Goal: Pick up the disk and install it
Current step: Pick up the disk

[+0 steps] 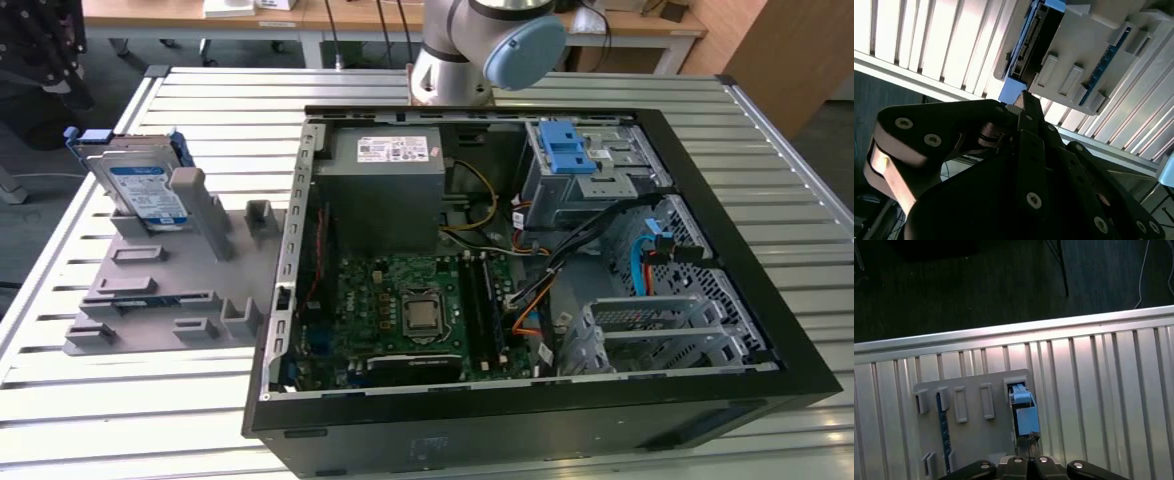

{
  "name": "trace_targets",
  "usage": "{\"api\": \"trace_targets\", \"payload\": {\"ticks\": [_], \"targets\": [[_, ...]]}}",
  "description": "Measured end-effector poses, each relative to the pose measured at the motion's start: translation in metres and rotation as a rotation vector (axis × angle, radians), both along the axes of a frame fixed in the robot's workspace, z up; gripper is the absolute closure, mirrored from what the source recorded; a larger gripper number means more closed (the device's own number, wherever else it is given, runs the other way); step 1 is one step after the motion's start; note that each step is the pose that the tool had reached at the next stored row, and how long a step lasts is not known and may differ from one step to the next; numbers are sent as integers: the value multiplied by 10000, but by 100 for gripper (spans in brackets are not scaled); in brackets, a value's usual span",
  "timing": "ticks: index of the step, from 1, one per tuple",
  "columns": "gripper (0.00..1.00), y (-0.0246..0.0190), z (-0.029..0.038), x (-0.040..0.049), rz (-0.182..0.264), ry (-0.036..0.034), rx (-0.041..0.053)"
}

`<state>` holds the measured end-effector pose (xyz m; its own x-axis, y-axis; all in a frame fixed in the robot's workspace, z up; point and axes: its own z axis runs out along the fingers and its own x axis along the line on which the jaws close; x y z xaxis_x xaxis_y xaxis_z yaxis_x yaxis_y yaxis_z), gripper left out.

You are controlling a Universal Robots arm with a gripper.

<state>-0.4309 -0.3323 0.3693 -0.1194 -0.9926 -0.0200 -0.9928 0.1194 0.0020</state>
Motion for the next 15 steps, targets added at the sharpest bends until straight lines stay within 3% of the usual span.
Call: {"api": "trace_targets", "payload": {"ticks": [4, 7, 8, 12, 15], "targets": [[89, -1, -10, -2, 650, -43, 0], [89, 0, -24, -16, 664, -59, 4], [89, 0, -30, -16, 665, -31, 4], [89, 0, -46, -1, 664, 216, 8], [89, 0, -70, 0, 664, 232, 9]]}}
